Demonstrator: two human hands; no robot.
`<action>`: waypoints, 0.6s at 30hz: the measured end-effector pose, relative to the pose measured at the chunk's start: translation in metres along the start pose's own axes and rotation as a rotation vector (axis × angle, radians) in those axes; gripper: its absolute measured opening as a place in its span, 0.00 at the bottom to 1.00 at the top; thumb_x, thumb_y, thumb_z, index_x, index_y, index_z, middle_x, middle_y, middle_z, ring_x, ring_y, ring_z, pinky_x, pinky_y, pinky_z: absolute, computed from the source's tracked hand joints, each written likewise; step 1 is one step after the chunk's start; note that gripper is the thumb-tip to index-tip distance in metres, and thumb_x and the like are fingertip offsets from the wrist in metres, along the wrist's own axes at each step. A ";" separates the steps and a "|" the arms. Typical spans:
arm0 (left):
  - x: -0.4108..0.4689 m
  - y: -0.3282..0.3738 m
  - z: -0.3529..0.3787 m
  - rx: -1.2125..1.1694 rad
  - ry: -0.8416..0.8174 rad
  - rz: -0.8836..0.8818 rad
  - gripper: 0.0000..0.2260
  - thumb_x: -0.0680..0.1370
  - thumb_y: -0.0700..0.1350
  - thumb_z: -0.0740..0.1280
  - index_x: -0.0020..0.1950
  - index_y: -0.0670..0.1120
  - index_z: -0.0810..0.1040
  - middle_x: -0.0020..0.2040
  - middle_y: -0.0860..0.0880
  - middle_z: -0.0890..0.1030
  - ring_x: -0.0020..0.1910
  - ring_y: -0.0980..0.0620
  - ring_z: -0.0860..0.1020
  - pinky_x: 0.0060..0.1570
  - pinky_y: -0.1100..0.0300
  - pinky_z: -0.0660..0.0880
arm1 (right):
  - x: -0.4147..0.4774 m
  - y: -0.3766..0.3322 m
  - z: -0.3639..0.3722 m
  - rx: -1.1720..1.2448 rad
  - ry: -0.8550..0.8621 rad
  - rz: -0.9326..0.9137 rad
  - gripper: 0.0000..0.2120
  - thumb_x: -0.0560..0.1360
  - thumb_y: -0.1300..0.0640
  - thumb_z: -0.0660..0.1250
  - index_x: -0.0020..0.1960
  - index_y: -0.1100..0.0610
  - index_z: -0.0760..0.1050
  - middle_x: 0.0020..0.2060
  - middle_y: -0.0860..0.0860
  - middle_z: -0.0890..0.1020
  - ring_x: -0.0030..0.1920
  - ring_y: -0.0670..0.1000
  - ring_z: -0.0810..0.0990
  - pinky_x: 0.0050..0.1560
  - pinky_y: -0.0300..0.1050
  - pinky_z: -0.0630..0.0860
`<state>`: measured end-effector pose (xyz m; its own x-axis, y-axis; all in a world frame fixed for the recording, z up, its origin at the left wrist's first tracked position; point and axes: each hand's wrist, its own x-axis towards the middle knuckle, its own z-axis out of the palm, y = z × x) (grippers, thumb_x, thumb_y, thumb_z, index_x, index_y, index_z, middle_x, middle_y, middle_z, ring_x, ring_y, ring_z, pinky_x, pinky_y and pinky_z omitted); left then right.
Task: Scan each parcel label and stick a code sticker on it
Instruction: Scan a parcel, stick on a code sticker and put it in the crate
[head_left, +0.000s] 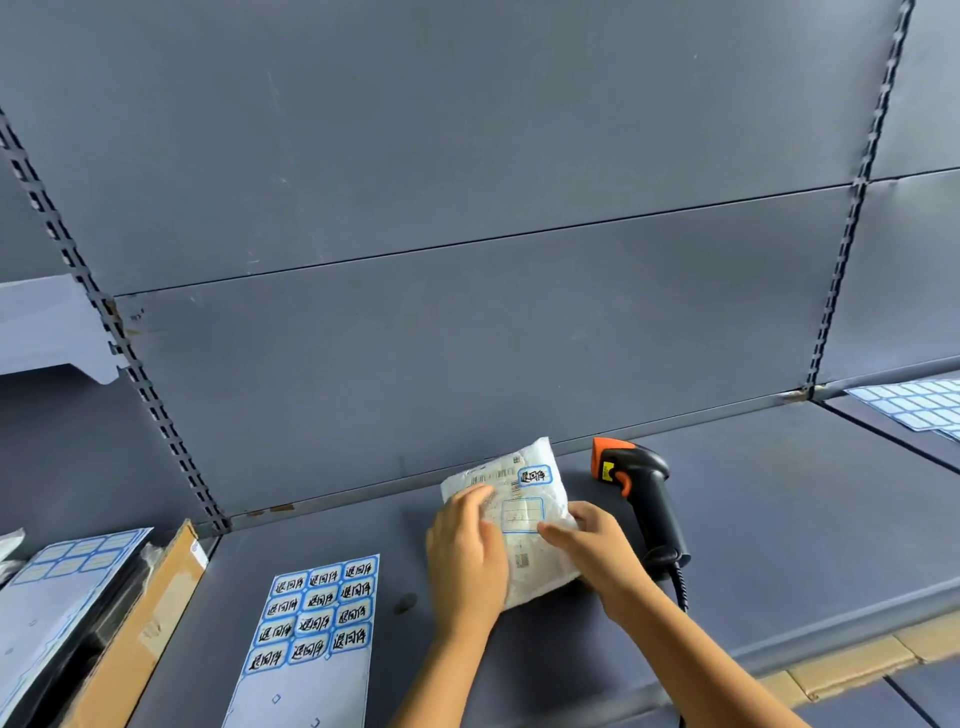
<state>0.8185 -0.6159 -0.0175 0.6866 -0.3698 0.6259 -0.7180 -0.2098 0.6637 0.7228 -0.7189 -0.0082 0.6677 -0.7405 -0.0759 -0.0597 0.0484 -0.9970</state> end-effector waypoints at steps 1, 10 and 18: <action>-0.001 -0.002 -0.007 -0.051 0.042 -0.078 0.16 0.72 0.45 0.55 0.53 0.48 0.79 0.51 0.55 0.79 0.53 0.55 0.74 0.54 0.61 0.68 | -0.002 -0.001 -0.003 0.027 0.024 -0.003 0.05 0.72 0.63 0.69 0.47 0.59 0.78 0.43 0.55 0.85 0.45 0.56 0.84 0.48 0.54 0.81; -0.016 -0.002 -0.030 -0.037 -0.095 -0.388 0.14 0.76 0.33 0.60 0.37 0.50 0.76 0.38 0.53 0.81 0.36 0.53 0.76 0.34 0.59 0.68 | -0.043 -0.023 -0.062 0.164 0.155 -0.087 0.08 0.74 0.65 0.68 0.53 0.61 0.76 0.48 0.56 0.85 0.47 0.57 0.84 0.49 0.54 0.80; -0.067 0.111 0.010 -0.081 -0.301 -0.244 0.12 0.76 0.36 0.58 0.38 0.49 0.75 0.38 0.53 0.80 0.36 0.53 0.76 0.34 0.58 0.70 | -0.127 -0.022 -0.177 0.215 0.310 -0.106 0.12 0.74 0.62 0.69 0.56 0.61 0.74 0.51 0.55 0.84 0.52 0.57 0.82 0.57 0.58 0.77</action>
<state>0.6920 -0.6239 0.0103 0.7632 -0.5693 0.3056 -0.5182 -0.2567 0.8158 0.5077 -0.7442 0.0257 0.4043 -0.9146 0.0017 0.1759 0.0759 -0.9815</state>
